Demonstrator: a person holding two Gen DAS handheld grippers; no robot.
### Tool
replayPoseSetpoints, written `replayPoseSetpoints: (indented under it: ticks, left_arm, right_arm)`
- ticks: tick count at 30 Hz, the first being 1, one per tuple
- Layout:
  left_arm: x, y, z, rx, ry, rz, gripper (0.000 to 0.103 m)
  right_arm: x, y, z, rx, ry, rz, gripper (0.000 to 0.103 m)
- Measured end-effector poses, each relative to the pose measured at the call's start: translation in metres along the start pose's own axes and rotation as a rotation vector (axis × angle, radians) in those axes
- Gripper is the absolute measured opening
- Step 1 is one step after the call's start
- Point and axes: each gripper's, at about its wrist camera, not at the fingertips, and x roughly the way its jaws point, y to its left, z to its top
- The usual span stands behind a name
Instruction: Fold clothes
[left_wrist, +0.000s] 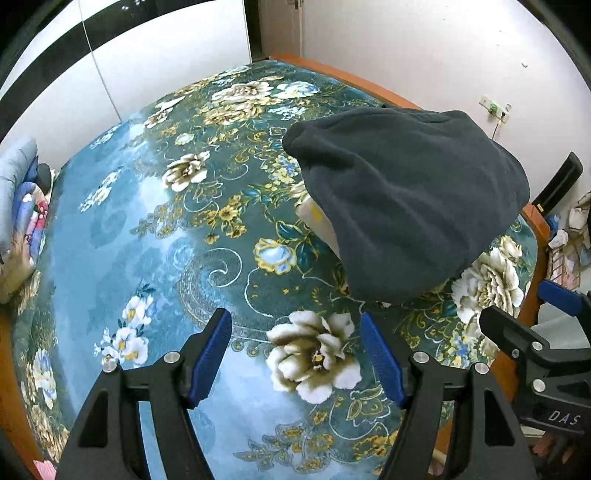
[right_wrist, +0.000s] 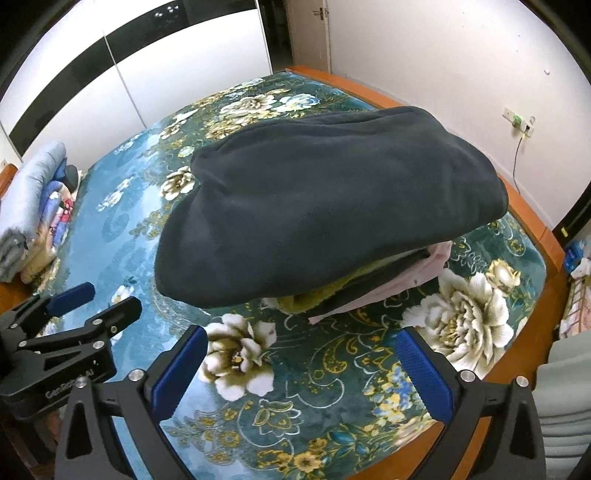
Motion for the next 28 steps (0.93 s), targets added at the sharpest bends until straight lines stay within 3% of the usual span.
replayPoseSetpoints:
  ticks: [5,16,28]
  left_arm:
    - [0.004,-0.003,-0.007,-0.004,-0.043,0.006,0.073]
    - [0.018,-0.02,-0.013,0.058,-0.007,0.012,0.073]
    - [0.025,-0.02,-0.009,0.026,0.002,0.041,0.073]
  right_arm:
    - [0.008,0.001,-0.003,-0.037,0.002,-0.023,0.103]
    - [0.021,0.003,-0.006,-0.102,0.018,-0.026,0.103]
    - [0.028,-0.001,-0.005,-0.13,0.037,-0.026,0.103]
